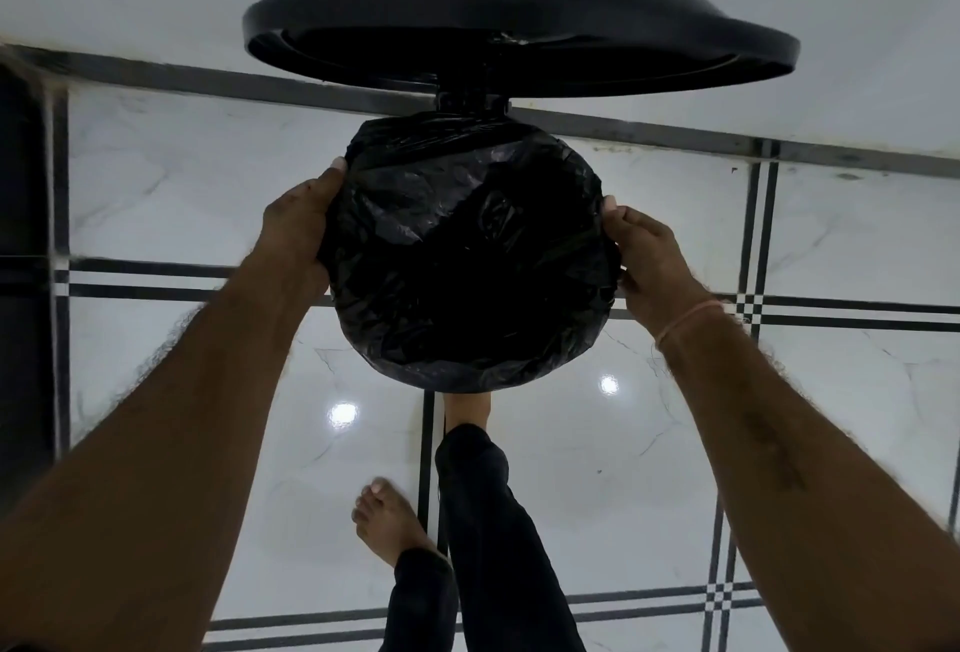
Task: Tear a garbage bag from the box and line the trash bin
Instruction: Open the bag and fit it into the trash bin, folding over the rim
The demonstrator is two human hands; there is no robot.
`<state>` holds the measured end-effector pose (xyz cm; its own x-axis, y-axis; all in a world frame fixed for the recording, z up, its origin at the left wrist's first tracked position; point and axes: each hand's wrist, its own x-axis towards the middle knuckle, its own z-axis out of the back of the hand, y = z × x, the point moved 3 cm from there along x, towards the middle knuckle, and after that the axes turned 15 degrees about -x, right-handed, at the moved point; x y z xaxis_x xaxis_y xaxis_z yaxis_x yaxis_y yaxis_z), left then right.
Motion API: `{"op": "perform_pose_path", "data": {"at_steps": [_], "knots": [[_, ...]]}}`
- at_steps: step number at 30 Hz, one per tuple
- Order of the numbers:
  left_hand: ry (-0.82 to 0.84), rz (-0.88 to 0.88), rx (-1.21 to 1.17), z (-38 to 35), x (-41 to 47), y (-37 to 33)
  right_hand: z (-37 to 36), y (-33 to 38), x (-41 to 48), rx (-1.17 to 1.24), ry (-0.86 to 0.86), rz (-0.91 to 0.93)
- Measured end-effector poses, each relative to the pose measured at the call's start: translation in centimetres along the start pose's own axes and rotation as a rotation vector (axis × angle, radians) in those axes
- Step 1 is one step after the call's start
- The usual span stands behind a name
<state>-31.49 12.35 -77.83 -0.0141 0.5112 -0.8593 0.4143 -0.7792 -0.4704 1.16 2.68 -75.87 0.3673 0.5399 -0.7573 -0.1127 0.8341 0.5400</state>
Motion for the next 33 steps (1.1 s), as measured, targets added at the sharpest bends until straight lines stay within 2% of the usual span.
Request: {"op": "perform_pose_path", "data": {"at_steps": [3, 7, 11, 13, 17, 19, 23, 26, 29, 31, 33], "knots": [[-0.007, 0.104, -0.053, -0.5, 1.2, 0.0, -0.4, -0.2, 1.2, 0.033, 0.016, -0.084], [-0.060, -0.059, 0.052, -0.4, 1.3, -0.3, -0.2, -0.8, 1.9, 0.017, 0.019, -0.072], [0.100, -0.199, 0.187, -1.2, 0.1, -0.6, 0.6, -0.4, 0.7, -0.084, -0.008, 0.105], [0.147, -0.185, 0.216, -1.2, -0.3, -0.8, 0.9, -0.1, -0.2, -0.134, 0.006, 0.193], [0.202, -0.232, 0.298, -1.3, -0.6, -1.2, 1.2, 0.5, -0.5, -0.145, 0.079, 0.187], [0.182, -0.175, 0.266, -1.8, -0.4, -1.5, 1.0, 0.9, -0.1, -0.117, 0.125, 0.097], [0.077, 0.142, 0.158, -2.2, 0.3, -1.4, -0.3, 0.4, 0.6, 0.056, 0.207, -0.080], [0.071, 0.145, 0.195, -2.3, 0.7, -1.4, -0.6, 0.1, 0.6, 0.116, 0.192, -0.094], [0.038, 0.098, 0.195, -1.7, 0.6, -1.2, -0.3, 0.6, 0.1, 0.000, 0.127, 0.031], [0.073, 0.001, 0.220, -1.2, 0.2, -0.9, 0.0, 0.6, -0.3, -0.074, 0.055, 0.195], [0.098, -0.087, 0.251, -0.8, -0.4, -0.6, 0.0, 0.4, -0.6, -0.081, 0.020, 0.258]]}}
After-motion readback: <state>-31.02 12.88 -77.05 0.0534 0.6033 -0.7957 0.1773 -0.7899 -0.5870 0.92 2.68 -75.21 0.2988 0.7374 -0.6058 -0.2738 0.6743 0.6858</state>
